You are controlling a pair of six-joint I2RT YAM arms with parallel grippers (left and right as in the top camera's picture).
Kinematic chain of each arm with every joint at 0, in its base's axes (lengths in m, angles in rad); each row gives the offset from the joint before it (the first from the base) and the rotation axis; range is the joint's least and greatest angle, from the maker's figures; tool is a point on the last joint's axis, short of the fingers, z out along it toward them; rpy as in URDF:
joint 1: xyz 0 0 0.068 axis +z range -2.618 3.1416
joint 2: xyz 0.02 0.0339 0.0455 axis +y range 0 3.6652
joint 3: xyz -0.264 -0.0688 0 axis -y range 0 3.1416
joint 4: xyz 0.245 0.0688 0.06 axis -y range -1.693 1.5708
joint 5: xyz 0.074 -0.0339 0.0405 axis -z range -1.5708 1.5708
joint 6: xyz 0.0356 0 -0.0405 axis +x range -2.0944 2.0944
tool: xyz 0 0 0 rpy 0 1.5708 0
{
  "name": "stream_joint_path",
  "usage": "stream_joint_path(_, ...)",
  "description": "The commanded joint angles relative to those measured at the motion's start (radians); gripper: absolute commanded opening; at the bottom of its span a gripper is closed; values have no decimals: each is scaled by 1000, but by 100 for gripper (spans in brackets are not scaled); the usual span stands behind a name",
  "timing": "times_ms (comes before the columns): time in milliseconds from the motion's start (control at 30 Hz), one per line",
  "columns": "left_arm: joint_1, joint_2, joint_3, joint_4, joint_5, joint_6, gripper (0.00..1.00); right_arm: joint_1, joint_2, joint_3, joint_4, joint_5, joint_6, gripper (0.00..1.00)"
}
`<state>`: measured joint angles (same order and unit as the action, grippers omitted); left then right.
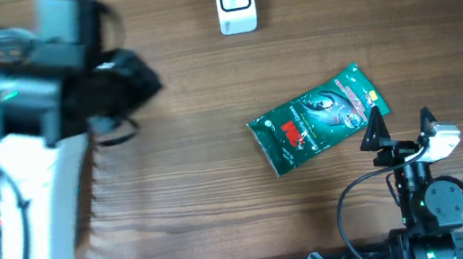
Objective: Scan the item barcode
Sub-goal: 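Grasp the green-lid jar, lift it out, and set it on the table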
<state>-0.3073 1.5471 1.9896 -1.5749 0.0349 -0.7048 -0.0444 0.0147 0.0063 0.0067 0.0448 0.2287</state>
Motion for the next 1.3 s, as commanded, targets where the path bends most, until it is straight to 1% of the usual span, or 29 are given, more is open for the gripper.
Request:
stream_joint_path(0, -136, 92, -77, 41, -64, 27, 36, 6, -7, -1, 3, -8, -17, 100)
stream_joint_path(67, -192, 153, -129, 104, -63, 81, 36, 6, -7, -1, 3, -8, -16, 100)
stream_joint_path(167, -241, 225, -190, 174, -63, 137, 36, 8, -7, -1, 3, -8, -16, 100)
stream_joint_path(200, -256, 254, -211, 193, -63, 177, 36, 9, -7, -1, 3, -8, -16, 100)
stream_joint_path(267, -280, 306, -251, 222, -63, 277, 36, 9, -7, -1, 3, -8, -17, 100)
stream_joint_path(300, -288, 325, -275, 242, -63, 342, 36, 9, -7, -1, 3, -8, -17, 100)
stream_joint_path(333, -296, 345, -312, 275, -63, 444, 37, 9, -7, -1, 3, -8, -16, 100)
stream_joint_path(367, -300, 353, -344, 309, -63, 501, 37, 9, -7, -1, 3, -8, -17, 100)
stream_joint_path(433, -301, 359, -424, 399, -63, 572, 38, 16, -7, -1, 3, -8, -17, 100)
stream_joint_path(600, -293, 359, -612, 613, -50, 673, 41, 27, -7, -1, 3, -8, -17, 100)
stream_joint_path(667, -293, 359, -658, 658, -47, 707, 42, 27, -7, -1, 3, -8, -17, 100)
stream_joint_path(733, -293, 359, -705, 691, -47, 755, 47, 27, -7, -1, 3, -8, -17, 100)
stream_joint_path(767, -293, 359, -715, 693, -47, 761, 48, 27, -7, -1, 3, -8, -17, 100)
stream_joint_path(800, -293, 359, -723, 693, -45, 776, 52, 27, -7, -1, 3, -8, -16, 100)
stream_joint_path(833, -293, 359, -726, 690, -45, 777, 62, 27, -7, -1, 3, -8, -17, 100)
stream_joint_path(900, -293, 359, -726, 675, -53, 777, 88, 27, -7, -1, 3, -8, -16, 100)
stream_joint_path(933, -293, 359, -726, 666, -55, 777, 96, 27, -7, -1, 3, -8, -16, 100)
stream_joint_path(967, -293, 359, -726, 665, -55, 776, 100, 27, -7, -1, 3, -8, -17, 100)
stream_joint_path(1033, -293, 359, -705, 639, -56, 776, 100, 27, -7, -1, 3, -8, -16, 100)
stream_joint_path(1100, -293, 357, -642, 567, -55, 775, 100, 27, -7, -1, 3, -8, -16, 100)
stream_joint_path(1267, -293, 325, -355, 337, -56, 718, 100, 27, -7, -1, 3, -8, -16, 100)
